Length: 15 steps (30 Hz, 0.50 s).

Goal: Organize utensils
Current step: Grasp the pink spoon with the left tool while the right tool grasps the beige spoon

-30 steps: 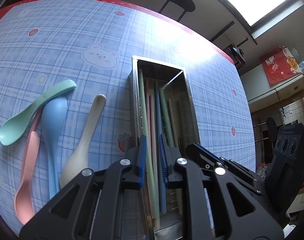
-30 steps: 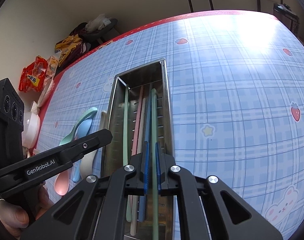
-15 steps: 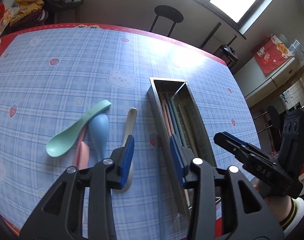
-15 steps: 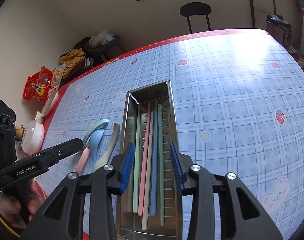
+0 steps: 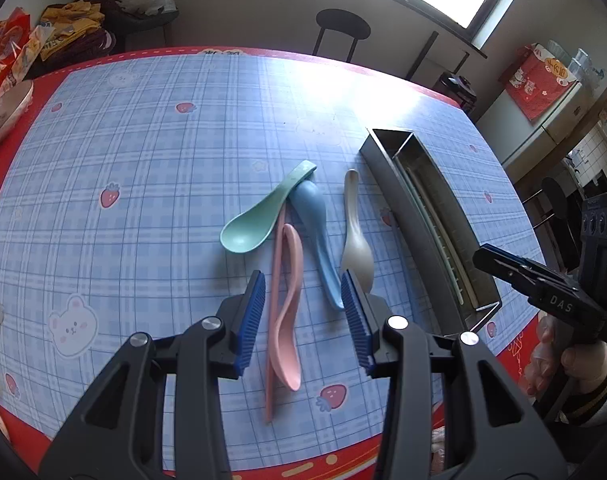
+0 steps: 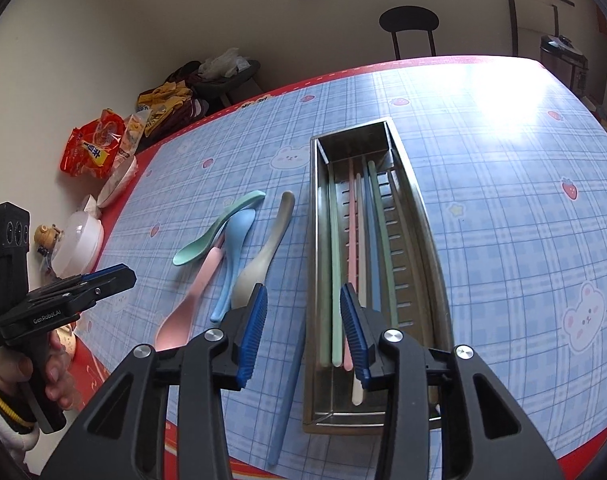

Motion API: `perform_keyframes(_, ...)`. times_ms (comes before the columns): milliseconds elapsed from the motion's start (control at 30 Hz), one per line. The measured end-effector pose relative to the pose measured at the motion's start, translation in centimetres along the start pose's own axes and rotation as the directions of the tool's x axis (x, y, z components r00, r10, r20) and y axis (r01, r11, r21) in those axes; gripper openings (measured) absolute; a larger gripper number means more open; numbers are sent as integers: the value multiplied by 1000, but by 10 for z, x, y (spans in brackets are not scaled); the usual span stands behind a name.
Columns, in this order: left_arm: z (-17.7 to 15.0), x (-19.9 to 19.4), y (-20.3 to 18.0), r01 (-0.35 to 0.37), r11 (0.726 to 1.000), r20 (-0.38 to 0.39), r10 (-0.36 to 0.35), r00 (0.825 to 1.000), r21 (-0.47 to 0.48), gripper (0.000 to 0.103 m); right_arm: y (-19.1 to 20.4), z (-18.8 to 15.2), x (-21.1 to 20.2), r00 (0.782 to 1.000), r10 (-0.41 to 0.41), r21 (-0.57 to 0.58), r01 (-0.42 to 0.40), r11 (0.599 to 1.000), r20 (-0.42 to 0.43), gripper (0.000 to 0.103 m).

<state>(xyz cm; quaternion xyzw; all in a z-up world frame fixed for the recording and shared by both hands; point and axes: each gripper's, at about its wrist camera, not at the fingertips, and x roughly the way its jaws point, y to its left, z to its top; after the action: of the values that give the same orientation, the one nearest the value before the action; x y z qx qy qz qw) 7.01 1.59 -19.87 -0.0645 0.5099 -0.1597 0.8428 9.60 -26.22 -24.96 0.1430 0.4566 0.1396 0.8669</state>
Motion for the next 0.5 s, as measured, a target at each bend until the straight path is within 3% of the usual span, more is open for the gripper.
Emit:
perform_keyframes(200, -17, 5, 12, 21, 1000, -19, -21, 1000, -19, 42, 21, -19, -1, 1000, -13, -28, 12, 1000, -28, 37)
perform_keyframes(500, -35, 9, 35, 21, 1000, -37, -22, 999, -16, 42, 43, -53, 11, 996, -52, -19, 51, 999, -78, 24)
